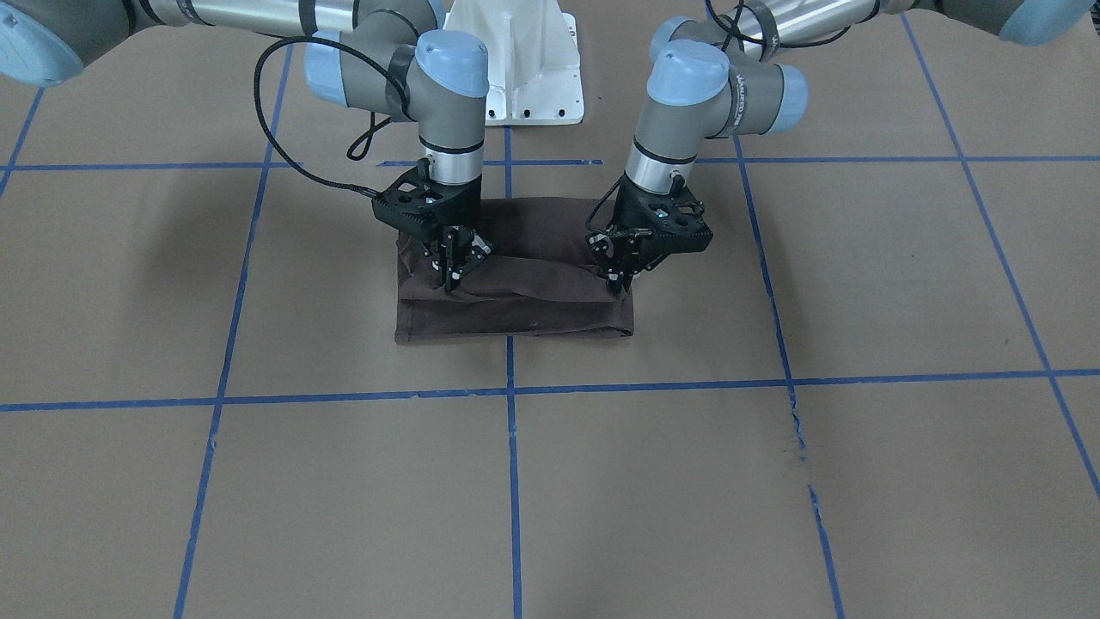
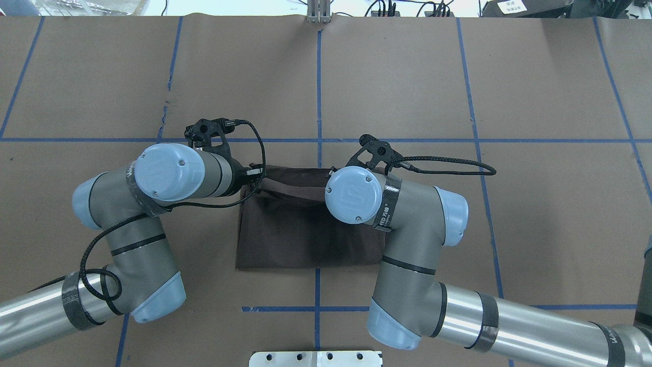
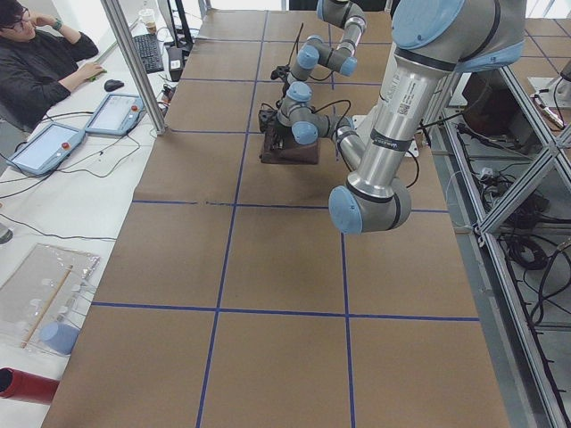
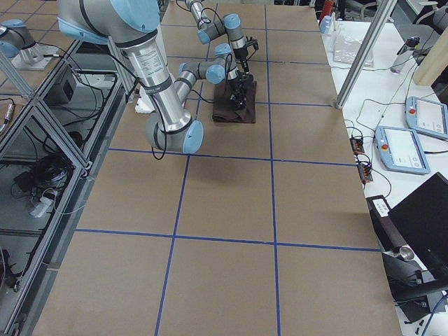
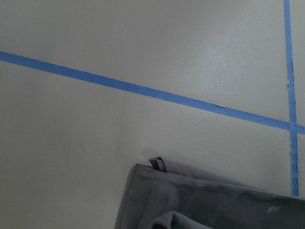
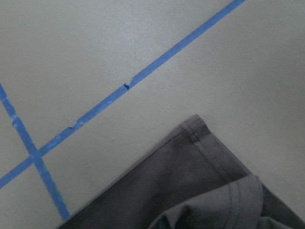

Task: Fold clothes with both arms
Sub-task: 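Lay the folded edge down with both grippers and press it flat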

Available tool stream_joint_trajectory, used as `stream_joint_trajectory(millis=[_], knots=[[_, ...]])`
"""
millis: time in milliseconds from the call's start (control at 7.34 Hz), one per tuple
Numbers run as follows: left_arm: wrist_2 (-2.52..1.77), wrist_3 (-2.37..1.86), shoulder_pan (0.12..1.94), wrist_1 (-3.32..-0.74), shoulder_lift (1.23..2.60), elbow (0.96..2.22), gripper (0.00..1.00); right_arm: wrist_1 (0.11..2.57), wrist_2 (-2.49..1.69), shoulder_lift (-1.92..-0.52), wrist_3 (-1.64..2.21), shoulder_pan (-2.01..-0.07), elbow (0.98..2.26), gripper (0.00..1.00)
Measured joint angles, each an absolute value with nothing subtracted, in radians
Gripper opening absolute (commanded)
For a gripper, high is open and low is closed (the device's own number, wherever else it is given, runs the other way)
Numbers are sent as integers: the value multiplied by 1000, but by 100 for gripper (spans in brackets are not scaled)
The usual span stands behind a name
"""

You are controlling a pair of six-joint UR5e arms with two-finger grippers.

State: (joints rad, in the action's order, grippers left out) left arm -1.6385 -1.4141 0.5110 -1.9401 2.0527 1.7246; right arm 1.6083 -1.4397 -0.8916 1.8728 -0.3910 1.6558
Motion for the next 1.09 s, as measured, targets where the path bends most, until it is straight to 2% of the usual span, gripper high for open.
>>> stream_joint_trajectory(millis=[681,1090], knots=[[-1692,-1286,551,-1960,2046,1737,100,1612,-1466,-864,1754,-347,1677,100],[-1693,-1286,551,-1960,2045,1738,100,1611,-1418,-856,1655,-315,1626,100]])
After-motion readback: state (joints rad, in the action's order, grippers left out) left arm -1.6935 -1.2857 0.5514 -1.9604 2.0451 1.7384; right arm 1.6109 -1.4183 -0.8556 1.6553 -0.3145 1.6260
